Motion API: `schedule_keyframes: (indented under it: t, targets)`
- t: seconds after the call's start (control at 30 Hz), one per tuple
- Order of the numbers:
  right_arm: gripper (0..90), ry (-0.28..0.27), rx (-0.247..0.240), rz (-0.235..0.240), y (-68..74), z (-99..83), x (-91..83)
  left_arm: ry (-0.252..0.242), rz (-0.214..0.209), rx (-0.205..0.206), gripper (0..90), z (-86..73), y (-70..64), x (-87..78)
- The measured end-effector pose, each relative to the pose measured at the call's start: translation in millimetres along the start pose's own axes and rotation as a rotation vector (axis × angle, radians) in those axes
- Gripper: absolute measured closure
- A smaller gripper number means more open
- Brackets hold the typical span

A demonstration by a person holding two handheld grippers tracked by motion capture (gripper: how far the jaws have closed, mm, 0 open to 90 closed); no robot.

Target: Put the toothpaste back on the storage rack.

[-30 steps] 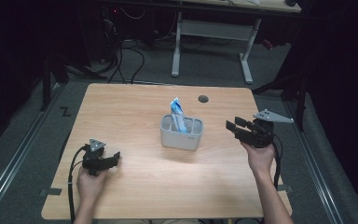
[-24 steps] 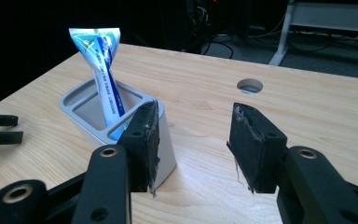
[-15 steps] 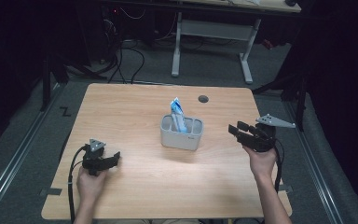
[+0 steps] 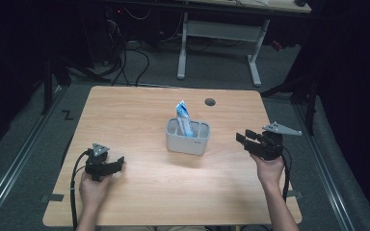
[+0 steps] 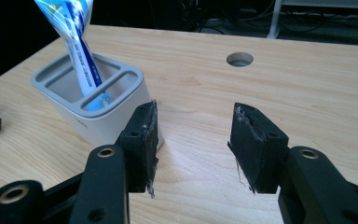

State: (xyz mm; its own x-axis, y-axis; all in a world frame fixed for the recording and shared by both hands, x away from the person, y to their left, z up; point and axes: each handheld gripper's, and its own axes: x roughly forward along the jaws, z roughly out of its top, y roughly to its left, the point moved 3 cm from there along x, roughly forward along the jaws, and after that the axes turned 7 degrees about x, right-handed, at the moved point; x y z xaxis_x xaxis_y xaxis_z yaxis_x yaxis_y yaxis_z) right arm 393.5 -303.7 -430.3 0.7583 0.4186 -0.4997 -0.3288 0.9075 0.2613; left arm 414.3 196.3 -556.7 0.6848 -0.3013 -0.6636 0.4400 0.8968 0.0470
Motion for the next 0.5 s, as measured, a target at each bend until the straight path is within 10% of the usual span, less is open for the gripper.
schedule_keyframes:
  t: [0.5]
  targets:
    - [52.3,0.033,0.015,0.000,-1.7,-15.4,11.2,0.000,0.001,0.001,27.3,0.0,-0.1,0.0]
